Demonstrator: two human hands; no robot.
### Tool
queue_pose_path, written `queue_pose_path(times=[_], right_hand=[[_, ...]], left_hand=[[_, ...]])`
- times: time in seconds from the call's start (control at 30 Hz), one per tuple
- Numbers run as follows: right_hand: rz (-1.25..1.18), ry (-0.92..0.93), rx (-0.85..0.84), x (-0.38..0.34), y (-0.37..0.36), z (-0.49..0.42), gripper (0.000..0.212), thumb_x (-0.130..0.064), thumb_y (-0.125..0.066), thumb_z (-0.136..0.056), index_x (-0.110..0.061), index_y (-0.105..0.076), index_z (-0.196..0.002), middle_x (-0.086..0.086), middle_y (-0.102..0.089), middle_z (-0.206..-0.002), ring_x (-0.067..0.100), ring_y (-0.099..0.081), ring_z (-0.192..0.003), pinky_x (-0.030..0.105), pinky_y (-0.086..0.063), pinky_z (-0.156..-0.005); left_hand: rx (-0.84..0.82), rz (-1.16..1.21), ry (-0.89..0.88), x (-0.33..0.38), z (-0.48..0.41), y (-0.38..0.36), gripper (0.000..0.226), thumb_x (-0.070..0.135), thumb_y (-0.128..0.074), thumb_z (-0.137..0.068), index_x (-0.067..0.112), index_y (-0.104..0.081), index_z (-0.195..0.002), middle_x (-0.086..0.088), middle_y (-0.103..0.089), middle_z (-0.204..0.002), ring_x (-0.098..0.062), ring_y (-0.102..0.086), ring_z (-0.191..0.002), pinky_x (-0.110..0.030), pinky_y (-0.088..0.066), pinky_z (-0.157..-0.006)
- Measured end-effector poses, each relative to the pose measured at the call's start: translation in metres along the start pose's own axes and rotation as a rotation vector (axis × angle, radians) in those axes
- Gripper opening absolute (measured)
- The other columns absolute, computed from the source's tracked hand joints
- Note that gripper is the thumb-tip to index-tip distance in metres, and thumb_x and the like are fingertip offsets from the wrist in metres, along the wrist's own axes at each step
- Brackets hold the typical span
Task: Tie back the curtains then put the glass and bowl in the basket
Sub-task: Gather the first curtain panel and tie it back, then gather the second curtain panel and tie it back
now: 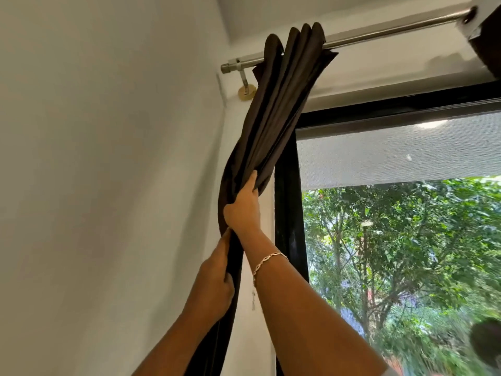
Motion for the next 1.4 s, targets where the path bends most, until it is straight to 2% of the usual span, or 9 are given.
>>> queue_pose_path(times=[0.2,0.37,0.53,0.67,0.8,1.0,1.1,1.27,1.4], right_hand=[[0.076,-0.01,0.071,0.029,0.02,0.007,0.084,0.004,-0.043,-0.088,-0.017,0.012,-0.148,0.02,-0.019,-0.151,0.036,-0.044,-0.124,0.039,-0.042,-0.098],[0.144,-0.024,0.084,0.066,0.055,0.027,0.077,-0.037,-0.046,-0.094,-0.013,0.002,-0.149,0.022,-0.028,-0.147,0.037,-0.037,-0.13,0.043,-0.035,-0.104],[0.276,0.035,0.099,0.103,0.107,0.06,0.067,-0.052,-0.032,-0.095,-0.017,-0.014,-0.149,0.018,-0.023,-0.152,0.03,-0.023,-0.141,0.043,-0.026,-0.113],[0.534,0.098,0.065,0.15,0.139,0.104,0.062,-0.046,-0.031,-0.097,-0.015,-0.015,-0.148,0.018,-0.012,-0.155,0.031,-0.005,-0.145,0.039,-0.009,-0.117],[0.699,0.061,-0.051,0.222,0.189,0.192,0.075,-0.06,-0.014,-0.091,-0.009,-0.023,-0.146,0.027,-0.017,-0.151,0.041,-0.012,-0.142,0.045,-0.011,-0.116],[0.799,-0.113,-0.31,0.277,0.267,0.324,0.074,-0.059,-0.02,-0.091,-0.013,-0.008,-0.148,0.023,-0.003,-0.154,0.038,0.0,-0.144,0.042,-0.003,-0.117],[0.82,-0.14,-0.363,0.294,0.305,0.397,0.075,-0.057,-0.024,-0.089,-0.01,-0.018,-0.147,0.027,-0.013,-0.152,0.044,-0.012,-0.141,0.048,-0.011,-0.115],[0.839,-0.279,-0.47,0.3,0.375,0.516,0.073,-0.053,-0.029,-0.087,-0.005,-0.033,-0.142,0.031,-0.027,-0.146,0.047,-0.027,-0.135,0.053,-0.025,-0.11],[0.912,-0.453,-0.544,0.303,0.427,0.594,0.069,-0.052,-0.037,-0.085,-0.004,-0.049,-0.132,0.031,-0.045,-0.135,0.045,-0.046,-0.124,0.053,-0.039,-0.1]], left_hand=[[0.007,0.031,-0.076,-0.001,0.015,-0.033,0.061,-0.01,-0.033,-0.092,0.031,-0.011,-0.131,0.013,-0.026,-0.138,-0.004,-0.029,-0.133,0.005,-0.013,-0.101],[-0.048,-0.012,-0.056,0.015,0.033,-0.061,0.069,-0.011,-0.033,-0.09,0.025,-0.005,-0.142,0.006,-0.02,-0.149,-0.009,-0.027,-0.138,-0.017,-0.019,-0.113],[-0.029,-0.155,0.092,0.055,0.049,-0.091,0.075,-0.015,-0.032,-0.087,0.015,0.001,-0.148,-0.003,-0.009,-0.157,-0.015,-0.019,-0.142,-0.005,-0.01,-0.101],[0.009,-0.401,0.145,0.07,0.071,-0.116,0.072,-0.007,-0.04,-0.088,0.008,-0.002,-0.148,-0.014,0.002,-0.157,-0.031,-0.02,-0.142,-0.04,-0.036,-0.109],[-0.064,-0.597,0.12,0.09,0.137,-0.168,0.058,0.017,-0.046,-0.09,-0.004,-0.027,-0.141,-0.031,-0.016,-0.149,-0.045,-0.02,-0.138,-0.056,-0.03,-0.109],[-0.282,-0.762,0.092,0.135,0.262,-0.245,0.067,0.047,-0.023,-0.093,-0.005,-0.038,-0.134,-0.03,-0.034,-0.143,-0.043,-0.036,-0.132,-0.057,-0.032,-0.102],[-0.43,-0.711,0.218,0.175,0.324,-0.281,0.076,0.053,-0.009,-0.095,-0.005,-0.042,-0.132,-0.03,-0.038,-0.14,-0.043,-0.039,-0.13,-0.056,-0.028,-0.102],[-0.782,-0.645,0.336,0.248,0.423,-0.328,0.071,0.05,-0.03,-0.084,-0.003,-0.053,-0.125,-0.026,-0.048,-0.135,-0.041,-0.049,-0.122,-0.056,-0.041,-0.094],[-0.877,-0.561,0.367,0.303,0.479,-0.354,0.072,0.048,-0.038,-0.092,-0.001,-0.025,-0.143,-0.024,-0.013,-0.152,-0.041,-0.014,-0.141,-0.052,-0.015,-0.114]])
Point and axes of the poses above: each hand's wrist, its own z-axis away from the middle knuckle, its own y-axis out of the back of the hand, x = y × z, the point moved 1 cm from there along -z, towards the middle knuckle
